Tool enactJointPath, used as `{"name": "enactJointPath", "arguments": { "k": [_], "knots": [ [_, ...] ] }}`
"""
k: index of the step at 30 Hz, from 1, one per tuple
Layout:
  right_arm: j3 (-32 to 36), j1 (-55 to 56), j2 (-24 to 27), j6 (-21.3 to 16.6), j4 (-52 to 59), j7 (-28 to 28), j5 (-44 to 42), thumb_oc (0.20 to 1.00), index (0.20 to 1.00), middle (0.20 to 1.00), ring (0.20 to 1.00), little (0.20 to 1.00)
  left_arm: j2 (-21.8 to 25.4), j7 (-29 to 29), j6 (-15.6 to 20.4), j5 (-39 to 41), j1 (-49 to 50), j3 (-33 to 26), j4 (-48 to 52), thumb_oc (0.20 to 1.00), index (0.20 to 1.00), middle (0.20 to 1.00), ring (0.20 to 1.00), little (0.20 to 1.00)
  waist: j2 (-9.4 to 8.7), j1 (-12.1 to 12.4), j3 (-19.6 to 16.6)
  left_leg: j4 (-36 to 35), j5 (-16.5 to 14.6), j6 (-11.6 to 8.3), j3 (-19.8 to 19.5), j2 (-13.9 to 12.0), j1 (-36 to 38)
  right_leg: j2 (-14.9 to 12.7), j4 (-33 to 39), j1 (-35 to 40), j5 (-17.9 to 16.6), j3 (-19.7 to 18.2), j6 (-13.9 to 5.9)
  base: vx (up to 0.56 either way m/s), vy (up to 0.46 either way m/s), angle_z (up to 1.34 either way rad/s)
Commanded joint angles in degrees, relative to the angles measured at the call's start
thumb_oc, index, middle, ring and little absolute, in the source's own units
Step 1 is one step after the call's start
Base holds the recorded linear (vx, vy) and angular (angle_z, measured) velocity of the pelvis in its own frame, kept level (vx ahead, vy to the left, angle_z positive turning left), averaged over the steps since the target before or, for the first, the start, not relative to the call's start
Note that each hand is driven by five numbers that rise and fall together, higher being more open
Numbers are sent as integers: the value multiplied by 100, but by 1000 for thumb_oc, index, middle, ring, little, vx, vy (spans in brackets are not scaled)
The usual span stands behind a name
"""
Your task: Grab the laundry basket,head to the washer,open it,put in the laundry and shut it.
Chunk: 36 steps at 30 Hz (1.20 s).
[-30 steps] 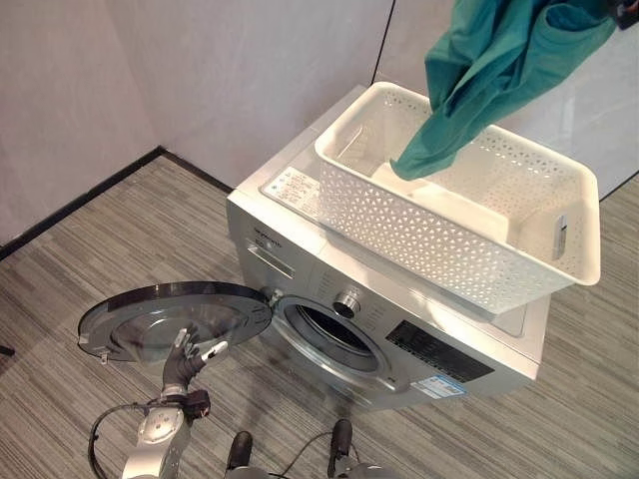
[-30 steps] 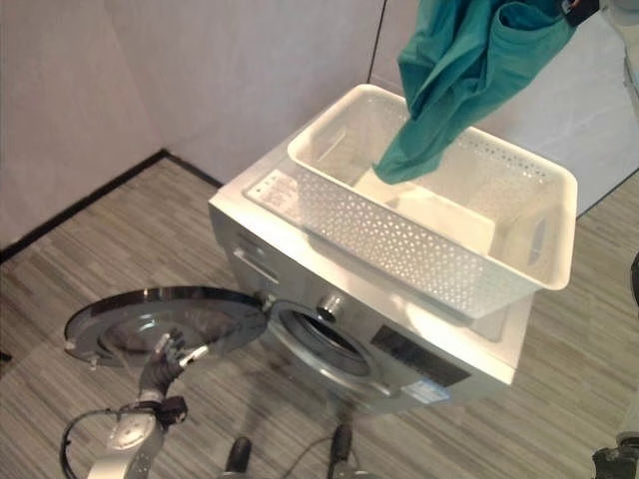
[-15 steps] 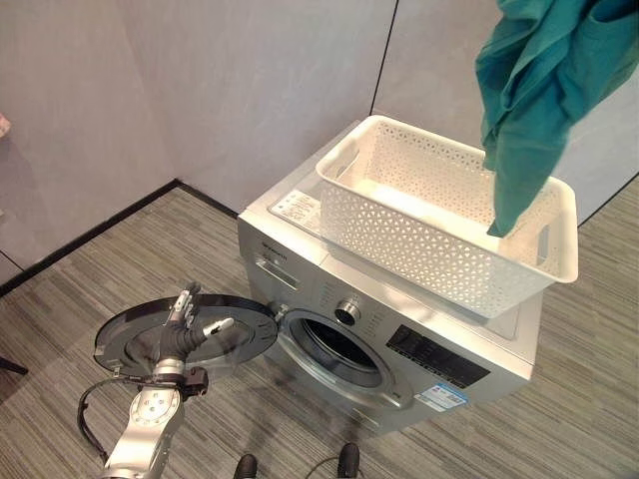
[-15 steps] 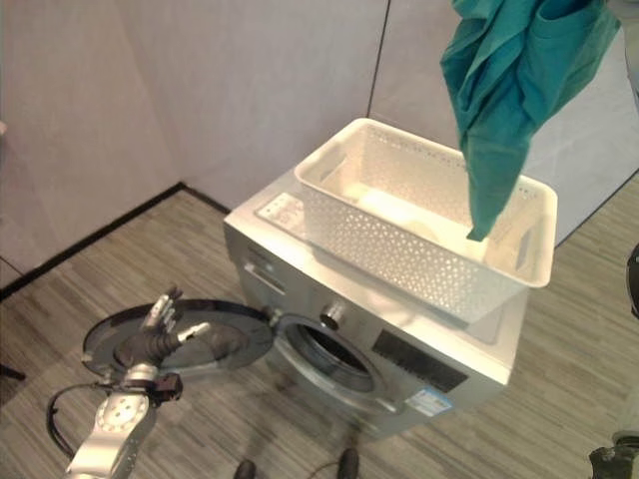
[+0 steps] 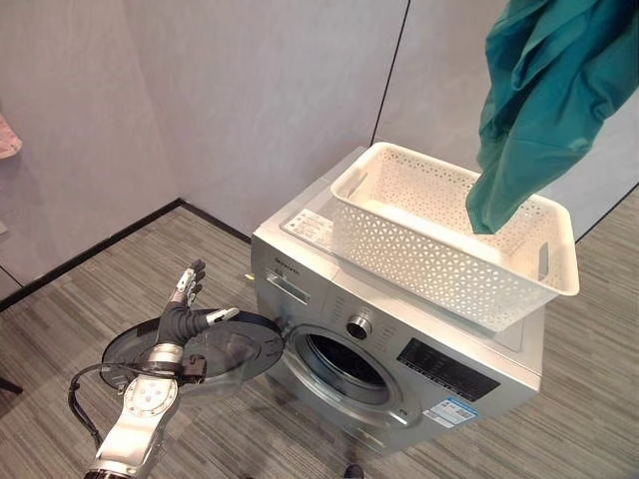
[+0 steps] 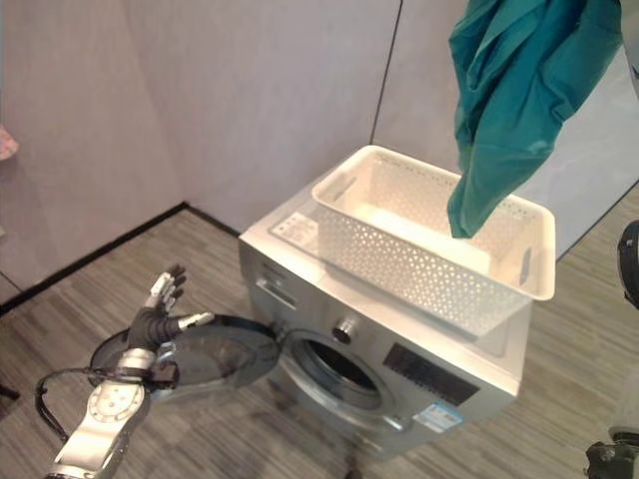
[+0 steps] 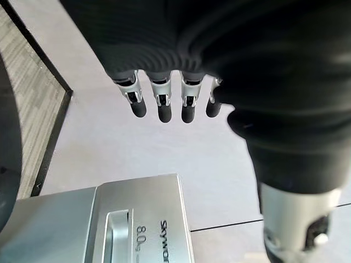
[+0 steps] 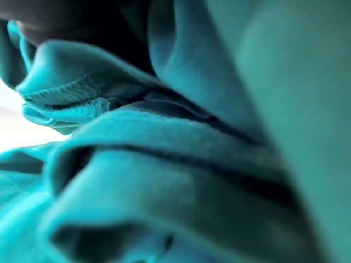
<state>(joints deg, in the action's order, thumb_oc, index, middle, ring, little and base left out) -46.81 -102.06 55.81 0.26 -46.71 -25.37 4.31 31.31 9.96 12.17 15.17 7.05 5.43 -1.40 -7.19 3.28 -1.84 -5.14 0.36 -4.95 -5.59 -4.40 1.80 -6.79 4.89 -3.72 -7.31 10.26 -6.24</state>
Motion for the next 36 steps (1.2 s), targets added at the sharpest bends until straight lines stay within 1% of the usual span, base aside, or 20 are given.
{"name": "enactJointPath", "arguments": {
  "k": [1, 6, 10, 11, 12, 15, 17, 18, 19, 21, 23, 24, 25, 26, 28, 30, 31, 32, 34, 36],
  "knots": [
    [-360, -1224, 246, 59, -341, -302, 276, 200, 200, 200, 200, 200, 360, 65, 286, -111, -406, -50, 301, 1000, 1000, 1000, 1000, 1000, -130, 125, 136, 313, -752, 733, 345, 475, 127, -422, -1071, 65, 661, -159, -449, -6, 48, -3],
    [-490, -1460, 430, 101, -33, -373, 402, 200, 200, 200, 200, 200, 316, 104, 255, -203, -601, 13, 114, 1000, 1000, 1000, 1000, 1000, -216, 77, 150, 425, -816, 763, 343, 496, 168, -470, -1314, 98, 713, -45, -435, -13, 47, 1],
    [-429, -1546, 453, 21, 737, -428, 437, 200, 200, 200, 200, 200, 264, 187, 216, -252, -697, 21, -39, 1000, 1000, 1000, 1000, 1000, -233, -27, 188, 513, -844, 784, 466, 471, 179, -476, -1543, 10, 589, 5, -423, -24, 16, -1],
    [-350, -1562, 380, -20, 994, -439, 395, 200, 200, 200, 200, 200, 268, 226, 216, -254, -690, -24, -58, 1000, 1000, 1000, 1000, 1000, -209, -64, 212, 531, -852, 811, 521, 459, 187, -455, -1640, -47, 598, -15, -397, -136, 106, -30],
    [-150, -1590, 128, -130, 1408, -514, 345, 200, 200, 200, 200, 200, 266, 315, 194, -253, -660, -93, -82, 1000, 1000, 1000, 1000, 1000, -123, -95, 291, 575, -824, 881, 635, 445, 158, -379, -1958, -141, 712, 38, -294, -156, 128, -40],
    [386, -1407, -339, -308, 1988, -586, 222, 200, 200, 200, 200, 200, 247, 424, 172, -238, -662, -158, -199, 1000, 1000, 1000, 1000, 1000, -31, -32, 390, 737, -850, 989, 1010, 440, 61, -357, -2782, -237, 1067, 403, -132, -143, 106, -101],
    [427, -1370, -339, -298, 2015, -584, 235, 200, 200, 200, 200, 200, 259, 425, 178, -240, -655, -166, -206, 1000, 1000, 1000, 1000, 1000, -57, -30, 375, 752, -831, 990, 1032, 449, 29, -369, -2814, -284, 1062, 386, -118, -66, 40, -129],
    [762, -1207, -691, -415, 2470, -611, 296, 200, 200, 200, 200, 200, 250, 515, 127, -266, -600, -223, -372, 1000, 1000, 1000, 1000, 1000, -18, -15, 355, 835, -855, 1079, 1362, 452, -29, -390, -3434, -232, 1200, 656, -91, -89, 67, -37],
    [900, -1132, -794, -444, 2641, -629, 324, 200, 200, 200, 200, 200, 249, 558, 116, -267, -592, -230, -428, 1000, 1000, 1000, 1000, 1000, 6, -3, 353, 839, -847, 1120, 1458, 446, -60, -399, -3664, -226, 1185, 705, -97, -89, 70, -4],
    [1060, -990, -853, -448, 2831, -614, 361, 200, 200, 200, 200, 200, 243, 584, 114, -258, -587, -232, -504, 1000, 1000, 1000, 1000, 1000, 10, 4, 343, 858, -854, 1154, 1544, 451, -90, -420, -3864, -234, 1169, 706, -108, -53, 18, -76],
    [1302, -801, -915, -494, 3143, -619, 445, 200, 200, 200, 200, 200, 233, 612, 90, -307, -588, -203, -655, 1000, 1000, 1000, 1000, 1000, 17, 14, 308, 867, -873, 1185, 1692, 482, -137, -441, -3981, -93, 1054, 721, -169, -52, -7, -47],
    [1384, -686, -867, -509, 3284, -588, 564, 200, 200, 200, 200, 200, 205, 639, 74, -322, -570, -191, -785, 1000, 1000, 1000, 1000, 1000, -10, 49, 230, 847, -943, 1168, 1692, 550, -187, -450, -3874, 216, 993, 657, -274, -35, -34, -28],
    [1432, -582, -855, -518, 3331, -571, 584, 200, 200, 200, 200, 200, 173, 650, 82, -311, -552, -195, -843, 1000, 1000, 1000, 1000, 1000, -36, 85, 190, 849, -949, 1170, 1766, 581, -227, -468, -3792, 378, 913, 661, -318, -13, -28, -43],
    [1449, -555, -854, -518, 3343, -568, 589, 200, 200, 200, 200, 200, 178, 650, 88, -311, -546, -189, -851, 1000, 1000, 1000, 1000, 1000, -39, 93, 180, 850, -949, 1171, 1775, 580, -222, -463, -3768, 389, 898, 652, -326, -54, -21, -43],
    [1521, -411, -814, -507, 3423, -582, 632, 200, 200, 200, 200, 200, 92, 703, 93, -272, -527, -212, -969, 1000, 1000, 1000, 1000, 1000, -100, 171, 109, 865, -910, 1180, 1894, 642, -342, -444, -3555, 653, 691, 584, -383, -118, -81, -43],
    [1645, -203, -647, -499, 3817, -548, 861, 200, 200, 200, 200, 200, 5, 759, 94, -332, -562, -312, -1163, 1000, 1000, 1000, 1000, 1000, -224, 262, 38, 905, -801, 1075, 2073, 677, -577, -243, -2650, 1095, 1019, 393, -291, -150, -155, -66],
    [1673, -171, -641, -483, 3856, -535, 873, 200, 200, 200, 200, 200, 7, 759, 95, -338, -563, -312, -1165, 1000, 1000, 1000, 1000, 1000, -235, 279, 38, 911, -801, 1057, 2091, 667, -569, -230, -2591, 1126, 1012, 386, -272, -150, -173, -69],
    [1817, -21, -578, -532, 4105, -571, 888, 200, 200, 200, 200, 200, -35, 819, 107, -297, -521, -416, -1179, 1000, 1000, 1000, 1000, 1000, -262, 338, 23, 919, -706, 986, 2237, 665, -738, -169, -2057, 1297, 1162, 377, -222, -151, -184, -63],
    [2140, 441, -608, -594, 4384, -600, 897, 200, 200, 200, 200, 200, -141, 868, 83, -287, -431, -481, -1208, 1000, 1000, 1000, 1000, 1000, -246, 411, -37, 917, -635, 886, 2403, 553, -838, -85, -1478, 1537, 1329, 395, -154, -165, -197, -81],
    [2323, 637, -587, -608, 4575, -580, 943, 200, 200, 200, 200, 200, -180, 878, 83, -295, -426, -502, -1208, 1000, 1000, 1000, 1000, 1000, -232, 426, -27, 921, -587, 836, 2437, 501, -884, -61, -1300, 1596, 1386, 393, -130, -125, -131, -54]
  ]
}}
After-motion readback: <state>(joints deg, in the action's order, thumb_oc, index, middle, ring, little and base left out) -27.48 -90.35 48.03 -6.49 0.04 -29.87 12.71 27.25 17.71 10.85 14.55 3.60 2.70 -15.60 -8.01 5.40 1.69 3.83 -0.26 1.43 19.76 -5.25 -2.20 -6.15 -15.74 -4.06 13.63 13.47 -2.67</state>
